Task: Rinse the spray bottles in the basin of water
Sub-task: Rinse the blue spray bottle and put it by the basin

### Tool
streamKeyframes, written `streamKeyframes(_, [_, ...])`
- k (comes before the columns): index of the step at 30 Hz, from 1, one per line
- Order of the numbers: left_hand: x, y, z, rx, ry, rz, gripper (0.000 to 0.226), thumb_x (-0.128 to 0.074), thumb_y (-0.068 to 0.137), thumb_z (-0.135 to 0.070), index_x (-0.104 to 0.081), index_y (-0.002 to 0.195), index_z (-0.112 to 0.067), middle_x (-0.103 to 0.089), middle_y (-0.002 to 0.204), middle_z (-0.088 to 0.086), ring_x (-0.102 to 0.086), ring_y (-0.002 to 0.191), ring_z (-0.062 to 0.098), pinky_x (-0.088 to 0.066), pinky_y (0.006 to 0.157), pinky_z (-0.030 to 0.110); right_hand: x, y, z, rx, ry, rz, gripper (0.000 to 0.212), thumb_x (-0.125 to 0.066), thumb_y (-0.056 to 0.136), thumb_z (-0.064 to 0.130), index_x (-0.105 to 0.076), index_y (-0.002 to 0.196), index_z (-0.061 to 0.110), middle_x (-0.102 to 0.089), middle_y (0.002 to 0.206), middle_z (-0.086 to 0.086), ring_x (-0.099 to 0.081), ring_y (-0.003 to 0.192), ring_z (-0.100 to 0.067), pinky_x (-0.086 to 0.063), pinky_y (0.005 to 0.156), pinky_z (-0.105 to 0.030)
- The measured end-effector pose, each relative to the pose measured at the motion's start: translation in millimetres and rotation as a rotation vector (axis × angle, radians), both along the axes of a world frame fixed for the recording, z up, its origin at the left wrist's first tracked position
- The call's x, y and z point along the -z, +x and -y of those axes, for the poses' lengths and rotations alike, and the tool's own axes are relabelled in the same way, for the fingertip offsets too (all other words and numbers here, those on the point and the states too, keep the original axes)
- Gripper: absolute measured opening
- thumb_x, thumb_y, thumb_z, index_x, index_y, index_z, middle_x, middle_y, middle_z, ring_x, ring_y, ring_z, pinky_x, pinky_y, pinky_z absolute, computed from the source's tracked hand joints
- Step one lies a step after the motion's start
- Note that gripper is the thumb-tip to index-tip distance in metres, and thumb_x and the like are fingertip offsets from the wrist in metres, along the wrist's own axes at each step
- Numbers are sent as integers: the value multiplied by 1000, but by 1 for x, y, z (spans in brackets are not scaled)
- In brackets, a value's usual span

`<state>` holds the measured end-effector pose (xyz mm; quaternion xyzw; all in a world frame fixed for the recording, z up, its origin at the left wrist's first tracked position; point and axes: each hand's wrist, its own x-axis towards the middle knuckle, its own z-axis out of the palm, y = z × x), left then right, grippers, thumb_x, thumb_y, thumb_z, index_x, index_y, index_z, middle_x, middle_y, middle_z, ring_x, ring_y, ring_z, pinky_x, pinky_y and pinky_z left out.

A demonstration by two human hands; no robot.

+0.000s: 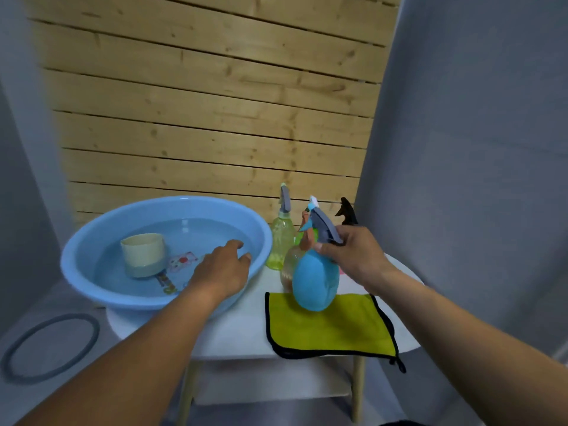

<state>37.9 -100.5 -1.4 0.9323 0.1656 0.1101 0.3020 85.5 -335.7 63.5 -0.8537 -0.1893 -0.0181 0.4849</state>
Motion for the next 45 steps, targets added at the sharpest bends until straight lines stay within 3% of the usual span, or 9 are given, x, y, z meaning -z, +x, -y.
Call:
streamKeyframes(4, [0,-1,-1,1,-6,0,46,-40,100,-45,-44,142,-27,-51,143,3,-48,128,28,-39,98,39,35,-1,4,59,-116,4,15,-73,85,22,-67,84,8,-58,73,-7,-50,68,-20,-37,63,-31])
streamKeyframes(9, [2,0,-2,-3,-28,-3,44,-41,100,-47,-47,139,-29,-51,142,1,-49,128,26,-39,96,37,46,1,1,130,-261,86,15,-71,84,35,-59,78,29,-61,71,4,-54,66,-16,-37,55,-28])
streamKeyframes(13, [4,1,-3,-14,-17,-15,43,-40,100,-48,-49,137,-30,-53,140,0,-51,125,25,-40,93,36,44,4,-1,171,-371,127,21,-74,80,43,-59,79,28,-60,71,8,-55,64,-14,-37,51,-27])
streamKeyframes(20, [2,0,-2,-27,-3,-36,42,-38,98,-51,-51,133,-32,-56,135,-2,-53,120,24,-41,89,36,44,1,4,201,-383,147,25,-72,78,52,-60,76,31,-63,72,10,-57,67,-11,-38,54,-26])
streamKeyframes(23, [2,0,-2,-32,-4,-48,41,-38,98,-51,-52,132,-33,-57,133,-3,-54,118,23,-41,87,36,34,3,13,230,-363,142,22,-71,79,52,-62,77,32,-61,70,12,-57,69,-11,-37,54,-27])
streamKeyframes(27, [2,1,-2,-31,-2,-54,40,-38,98,-50,-52,131,-33,-58,131,-3,-55,115,23,-42,86,36,9,18,33,256,-277,140,21,-73,81,42,-66,76,23,-65,71,1,-61,69,-20,-48,60,-36])
streamKeyframes(34, [3,0,-1,-44,10,-47,37,-38,98,-51,-53,128,-35,-59,130,-5,-56,114,22,-41,83,35,0,56,47,350,-342,158,29,-75,82,36,-54,65,26,-54,62,4,-48,54,-10,-31,46,-24])
streamKeyframes(41, [2,-1,1,-57,2,-52,38,-38,98,-50,-52,130,-36,-59,131,-5,-56,116,22,-43,92,37,23,85,35,358,-283,130,13,-73,84,33,-65,85,22,-61,73,0,-57,64,-16,-44,52,-28])
streamKeyframes(45, [1,-2,1,-60,-14,-50,37,-39,98,-50,-52,130,-36,-58,131,-6,-55,117,21,-44,95,37,35,93,25,346,-272,112,16,-72,85,34,-64,87,21,-65,80,-5,-62,73,-24,-57,69,-43])
